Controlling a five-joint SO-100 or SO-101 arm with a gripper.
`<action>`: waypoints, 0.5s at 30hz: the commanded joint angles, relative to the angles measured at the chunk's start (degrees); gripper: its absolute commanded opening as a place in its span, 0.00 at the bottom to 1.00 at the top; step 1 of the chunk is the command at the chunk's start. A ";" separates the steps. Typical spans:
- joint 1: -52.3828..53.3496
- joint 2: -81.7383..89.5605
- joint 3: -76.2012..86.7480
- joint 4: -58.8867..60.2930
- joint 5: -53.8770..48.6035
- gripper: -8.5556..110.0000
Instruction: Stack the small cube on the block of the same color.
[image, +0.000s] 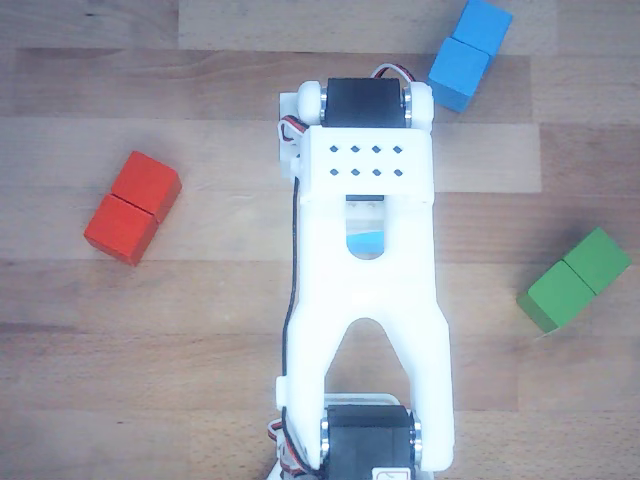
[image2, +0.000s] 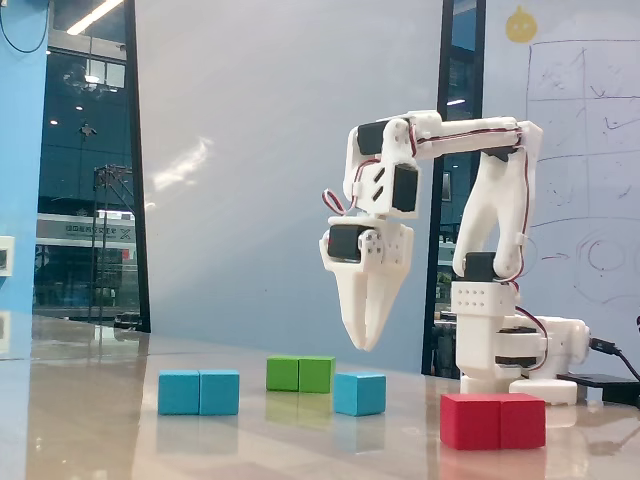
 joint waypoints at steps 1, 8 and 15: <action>0.18 0.18 -4.57 0.26 -0.35 0.07; 4.04 0.97 -0.53 -0.62 -0.35 0.14; 4.57 5.98 3.43 -0.53 -0.35 0.27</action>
